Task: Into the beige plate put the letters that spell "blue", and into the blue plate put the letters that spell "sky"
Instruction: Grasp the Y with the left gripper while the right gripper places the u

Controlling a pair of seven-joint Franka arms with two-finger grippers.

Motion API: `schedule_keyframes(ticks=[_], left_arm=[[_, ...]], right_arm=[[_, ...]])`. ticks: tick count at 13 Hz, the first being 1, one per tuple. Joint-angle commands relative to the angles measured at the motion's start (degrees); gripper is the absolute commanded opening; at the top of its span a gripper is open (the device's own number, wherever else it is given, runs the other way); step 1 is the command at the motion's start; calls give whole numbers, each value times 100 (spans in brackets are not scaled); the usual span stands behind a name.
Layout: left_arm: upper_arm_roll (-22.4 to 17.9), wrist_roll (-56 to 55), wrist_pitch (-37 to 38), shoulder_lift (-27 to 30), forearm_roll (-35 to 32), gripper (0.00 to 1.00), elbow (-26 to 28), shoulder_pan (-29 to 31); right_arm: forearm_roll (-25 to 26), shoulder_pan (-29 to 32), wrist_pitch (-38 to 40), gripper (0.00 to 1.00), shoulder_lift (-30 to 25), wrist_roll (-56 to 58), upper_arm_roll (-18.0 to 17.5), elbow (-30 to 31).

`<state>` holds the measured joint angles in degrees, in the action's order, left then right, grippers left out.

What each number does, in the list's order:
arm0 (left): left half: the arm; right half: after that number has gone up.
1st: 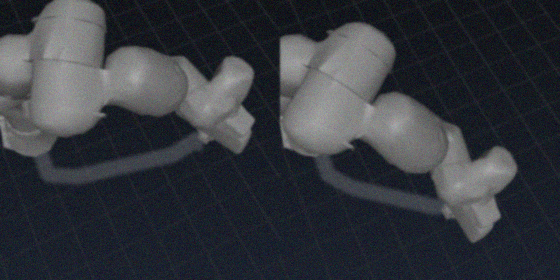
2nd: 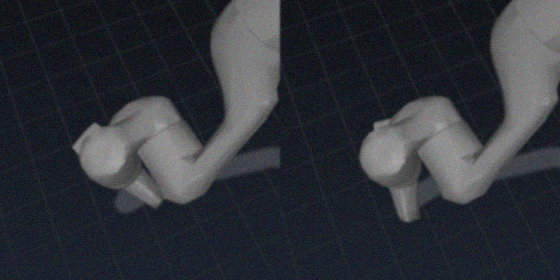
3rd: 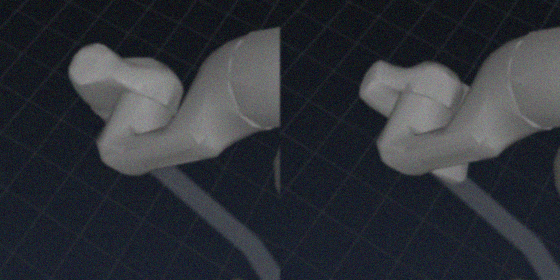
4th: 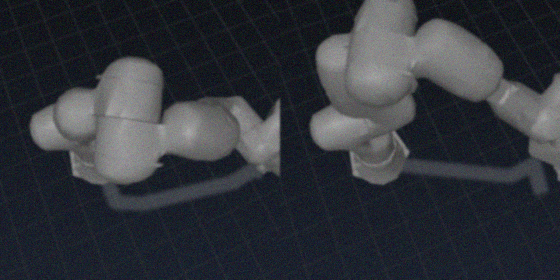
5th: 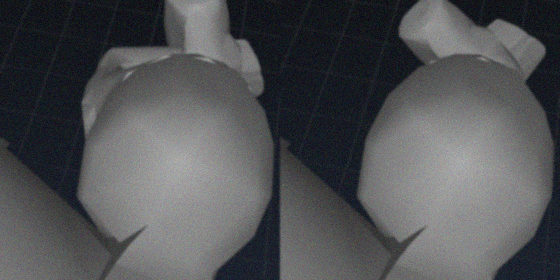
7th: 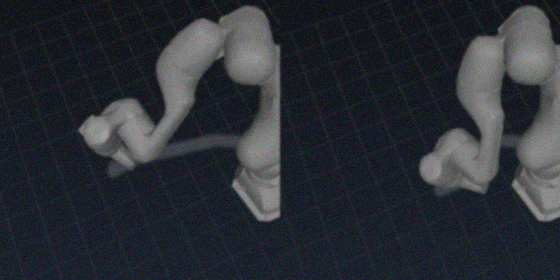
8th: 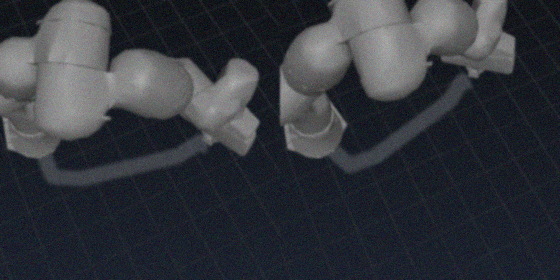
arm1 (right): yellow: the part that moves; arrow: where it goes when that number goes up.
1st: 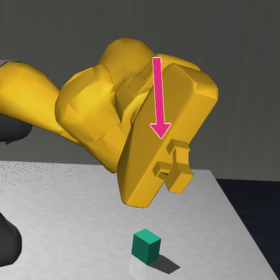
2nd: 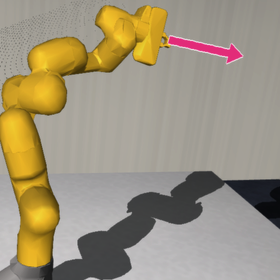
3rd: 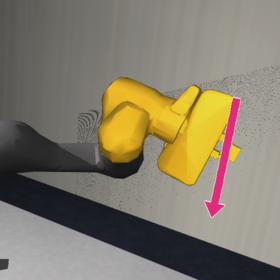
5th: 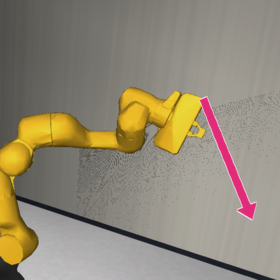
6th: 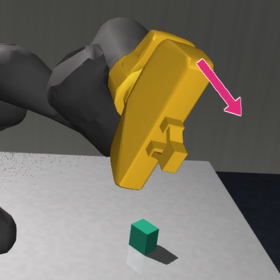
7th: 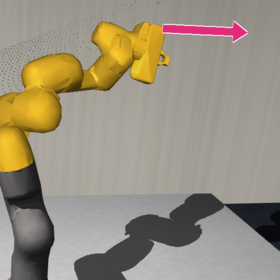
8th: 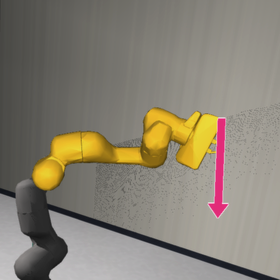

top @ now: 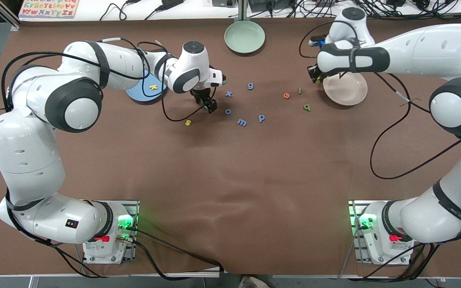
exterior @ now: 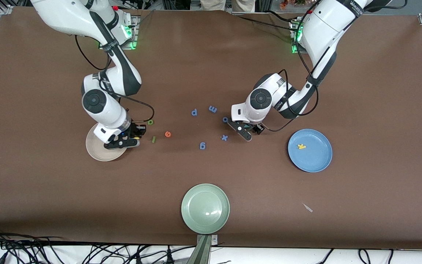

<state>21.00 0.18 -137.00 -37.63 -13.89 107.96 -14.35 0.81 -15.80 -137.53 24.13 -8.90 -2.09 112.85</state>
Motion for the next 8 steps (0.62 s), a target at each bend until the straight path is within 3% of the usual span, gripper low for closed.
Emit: schedule_keyframes(ticks=[1,3,4,6,8], left_arm=[[18,-123,-64,-8,-403,68,-20,-15],[18,-123,-90,-60,-413,67,-38,-15],[18,-123,-108,-96,-404,60,-56,20],[18,-123,-108,-105,-404,33,-56,64],[18,-141,-117,-105,-369,16,-65,55]], right_arm=[[60,217,86,23,-40,983,296,87],[42,472,34,30,-40,1346,305,254],[7,508,-19,38,-40,1338,305,333],[-37,499,-11,65,-40,1163,288,334],[-37,499,33,66,-40,665,130,316]])
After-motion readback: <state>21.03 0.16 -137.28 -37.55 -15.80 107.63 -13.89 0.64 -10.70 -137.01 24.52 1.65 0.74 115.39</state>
